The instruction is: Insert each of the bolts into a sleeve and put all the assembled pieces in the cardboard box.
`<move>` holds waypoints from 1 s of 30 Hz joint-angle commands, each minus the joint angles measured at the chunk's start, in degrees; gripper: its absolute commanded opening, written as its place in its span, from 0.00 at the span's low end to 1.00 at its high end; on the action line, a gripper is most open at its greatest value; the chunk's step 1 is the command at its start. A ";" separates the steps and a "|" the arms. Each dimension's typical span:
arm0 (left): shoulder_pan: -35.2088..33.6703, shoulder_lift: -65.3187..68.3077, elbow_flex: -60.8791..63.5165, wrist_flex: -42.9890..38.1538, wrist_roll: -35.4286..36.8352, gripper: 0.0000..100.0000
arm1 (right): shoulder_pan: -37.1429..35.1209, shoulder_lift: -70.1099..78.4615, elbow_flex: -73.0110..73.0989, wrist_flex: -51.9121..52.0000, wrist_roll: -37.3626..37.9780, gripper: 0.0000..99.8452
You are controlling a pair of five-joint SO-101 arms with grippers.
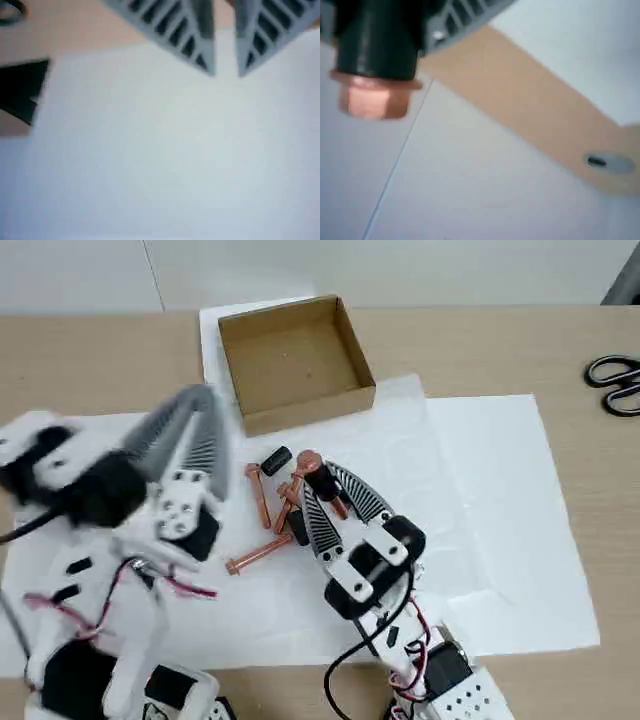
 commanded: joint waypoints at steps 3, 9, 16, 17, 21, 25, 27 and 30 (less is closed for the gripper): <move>-6.42 -4.75 10.95 -0.09 0.53 0.01 | 1.27 -0.92 -0.09 -3.82 1.41 0.00; -17.58 -5.19 24.66 -11.16 0.79 0.01 | 9.45 -0.31 -6.51 2.59 2.37 0.00; -19.69 -5.54 30.99 -16.44 4.66 0.01 | 13.41 0.31 -16.09 15.87 1.41 0.00; -18.99 -5.54 31.08 -16.35 7.30 0.01 | 13.49 1.27 -17.23 16.04 1.41 0.00; -15.21 -5.63 31.25 -13.71 13.80 0.01 | 13.49 10.07 -25.05 16.22 1.41 0.00; -13.27 -5.63 31.25 -12.04 13.63 0.01 | 13.58 25.63 -36.57 18.51 1.23 0.00; -13.36 -5.63 31.25 -11.96 11.52 0.01 | 13.58 34.24 -42.37 20.26 1.23 0.00; -13.27 -5.63 30.99 -8.88 4.13 0.01 | 13.58 46.37 -50.29 20.62 1.23 0.00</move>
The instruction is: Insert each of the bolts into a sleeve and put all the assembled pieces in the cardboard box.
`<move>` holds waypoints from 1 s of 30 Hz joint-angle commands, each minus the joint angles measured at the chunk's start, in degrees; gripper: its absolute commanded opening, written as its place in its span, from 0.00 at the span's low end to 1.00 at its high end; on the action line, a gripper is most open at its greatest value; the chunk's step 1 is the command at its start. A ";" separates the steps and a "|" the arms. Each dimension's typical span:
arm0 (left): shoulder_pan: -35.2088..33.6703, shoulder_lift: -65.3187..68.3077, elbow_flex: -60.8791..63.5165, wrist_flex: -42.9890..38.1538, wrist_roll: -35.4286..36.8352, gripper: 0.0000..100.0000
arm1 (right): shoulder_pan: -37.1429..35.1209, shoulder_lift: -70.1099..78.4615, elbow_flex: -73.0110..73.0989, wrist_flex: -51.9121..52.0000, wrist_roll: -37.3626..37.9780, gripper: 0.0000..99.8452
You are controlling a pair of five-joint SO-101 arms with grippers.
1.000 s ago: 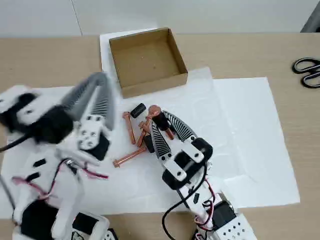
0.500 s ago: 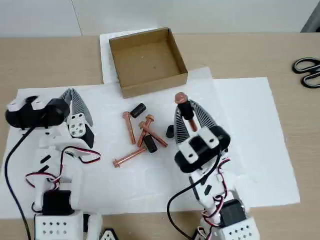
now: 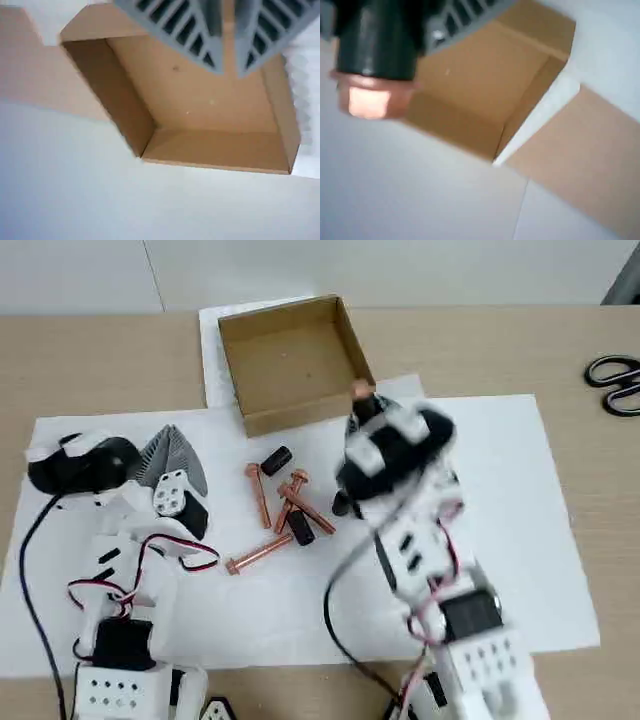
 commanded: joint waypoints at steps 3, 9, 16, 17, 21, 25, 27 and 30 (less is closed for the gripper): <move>0.44 -2.90 -0.13 2.55 -9.23 0.01 | 0.40 21.58 -17.67 0.04 -0.79 0.00; 0.44 -15.74 6.02 2.90 -16.18 0.01 | 0.48 37.93 -31.82 0.40 -7.65 0.00; 0.44 -25.49 14.11 2.64 -22.95 0.01 | 0.40 53.67 -44.40 0.04 -8.44 0.00; 0.44 -25.14 14.20 2.64 -22.51 0.01 | 0.40 55.52 -46.15 0.04 -8.44 0.00; 0.53 -25.14 15.69 2.55 -20.40 0.01 | 0.40 62.64 -53.45 -0.04 -8.44 0.00; 0.53 -25.58 19.65 2.55 -20.40 0.01 | 0.48 70.73 -61.36 -0.04 -8.44 0.00; 0.44 -25.93 20.35 2.55 -20.40 0.01 | 0.48 74.86 -65.58 -0.04 -8.44 0.00; 0.44 -26.02 20.53 2.55 -20.40 0.01 | 0.48 80.57 -72.00 -0.04 -8.26 0.00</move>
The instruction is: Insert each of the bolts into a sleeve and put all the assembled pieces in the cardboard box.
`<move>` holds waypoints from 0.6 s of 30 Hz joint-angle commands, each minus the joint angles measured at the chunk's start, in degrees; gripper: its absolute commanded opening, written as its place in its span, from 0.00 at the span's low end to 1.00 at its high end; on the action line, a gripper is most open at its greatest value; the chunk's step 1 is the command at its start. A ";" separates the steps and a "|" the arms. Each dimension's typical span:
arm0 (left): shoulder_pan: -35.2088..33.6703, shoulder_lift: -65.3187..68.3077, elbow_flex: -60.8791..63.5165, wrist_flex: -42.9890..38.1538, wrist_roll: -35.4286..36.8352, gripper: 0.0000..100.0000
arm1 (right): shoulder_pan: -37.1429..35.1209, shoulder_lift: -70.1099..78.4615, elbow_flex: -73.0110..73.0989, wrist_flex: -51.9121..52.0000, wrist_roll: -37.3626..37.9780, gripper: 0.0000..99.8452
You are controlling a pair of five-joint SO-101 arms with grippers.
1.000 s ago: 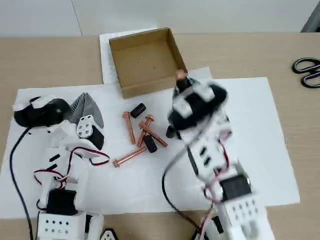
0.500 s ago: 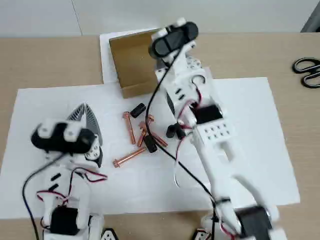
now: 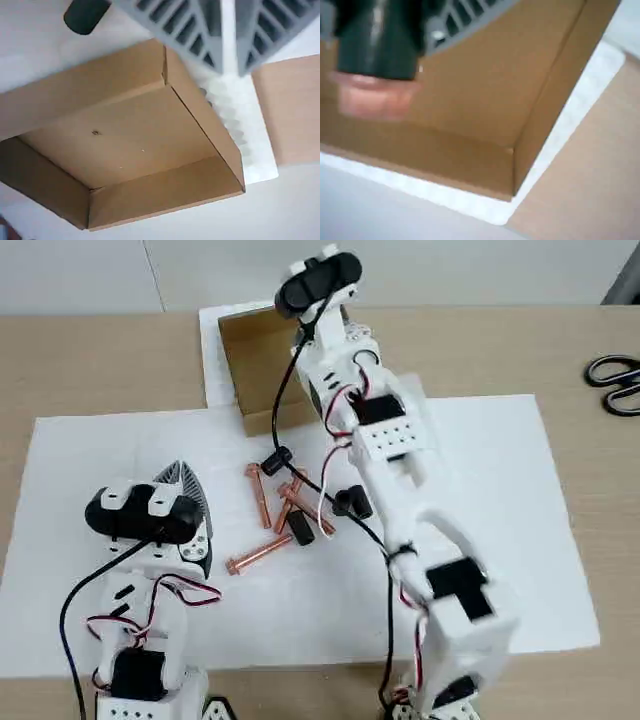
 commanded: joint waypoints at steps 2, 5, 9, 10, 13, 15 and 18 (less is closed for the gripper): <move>0.26 -0.88 -0.13 -0.26 0.35 0.01 | 0.48 6.20 -13.01 -0.22 -0.35 0.00; 0.26 -0.88 1.10 -0.26 0.35 0.01 | 0.48 11.82 -18.99 -0.22 -0.35 0.00; 0.26 -0.88 3.82 -0.26 0.35 0.01 | 0.13 20.44 -26.73 -0.22 -0.35 0.00; 0.26 -0.88 3.91 -0.18 0.35 0.01 | 0.13 22.55 -28.66 -0.22 -0.35 0.00; 0.26 -0.88 3.65 -0.18 0.26 0.01 | 0.13 28.79 -34.81 0.31 -0.35 0.00; 0.26 -0.88 3.82 -0.18 0.18 0.01 | 0.13 33.10 -38.77 0.31 -0.35 0.00; 0.26 -0.88 4.00 -0.18 0.35 0.01 | 0.13 39.43 -44.57 0.31 -0.26 0.00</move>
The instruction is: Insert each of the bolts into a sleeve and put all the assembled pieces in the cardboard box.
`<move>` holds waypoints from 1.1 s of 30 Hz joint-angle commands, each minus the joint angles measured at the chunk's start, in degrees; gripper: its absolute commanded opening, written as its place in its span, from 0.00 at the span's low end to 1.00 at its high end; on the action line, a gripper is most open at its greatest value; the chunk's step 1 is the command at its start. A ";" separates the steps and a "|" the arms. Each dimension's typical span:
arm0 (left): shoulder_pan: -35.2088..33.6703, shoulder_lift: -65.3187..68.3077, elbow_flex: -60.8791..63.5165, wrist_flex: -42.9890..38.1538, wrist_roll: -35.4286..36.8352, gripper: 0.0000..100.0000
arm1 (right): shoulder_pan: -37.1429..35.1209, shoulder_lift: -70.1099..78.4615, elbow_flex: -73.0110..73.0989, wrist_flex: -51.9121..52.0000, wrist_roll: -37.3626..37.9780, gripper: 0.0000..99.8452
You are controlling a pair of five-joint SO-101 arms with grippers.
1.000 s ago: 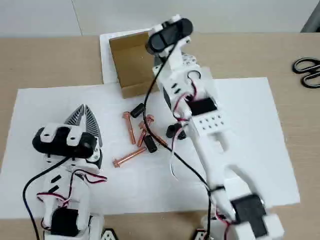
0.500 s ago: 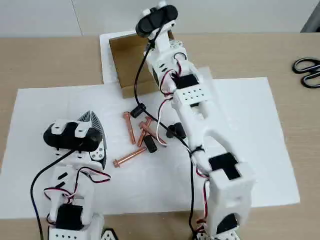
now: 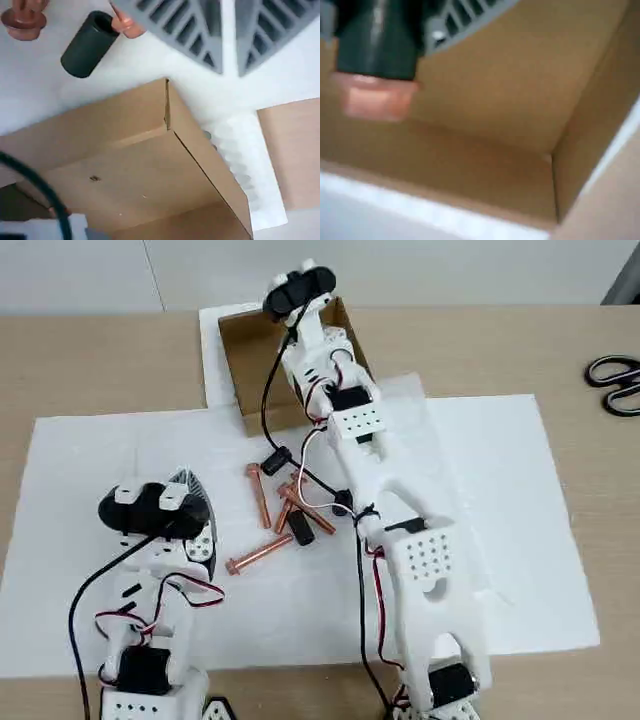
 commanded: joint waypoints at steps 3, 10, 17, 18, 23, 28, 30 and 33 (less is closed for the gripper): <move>0.26 -0.79 -0.13 -0.18 0.26 0.01 | -0.40 7.43 -14.42 0.22 -0.26 0.01; 0.26 -0.79 -0.13 -0.18 0.26 0.01 | -3.03 14.02 -25.76 11.21 -0.26 0.01; 0.26 -0.79 -0.13 -0.18 0.26 0.01 | -2.95 16.40 -29.36 16.75 -0.26 0.01; 0.26 -0.79 -0.13 -0.18 0.26 0.01 | -2.95 16.48 -29.36 17.27 -0.26 0.01; 0.26 -0.79 -0.13 -0.18 0.26 0.01 | -2.95 16.48 -29.36 18.24 -0.26 0.01; 0.26 -0.79 -0.13 -0.18 0.26 0.01 | -2.86 16.48 -29.10 18.51 -0.26 0.08; 0.26 -0.79 -0.13 -0.18 0.26 0.01 | -2.95 16.48 -29.27 20.97 -0.26 0.15; 0.26 -0.79 -0.13 -0.18 0.26 0.01 | -3.03 16.40 -29.27 23.08 -0.35 0.19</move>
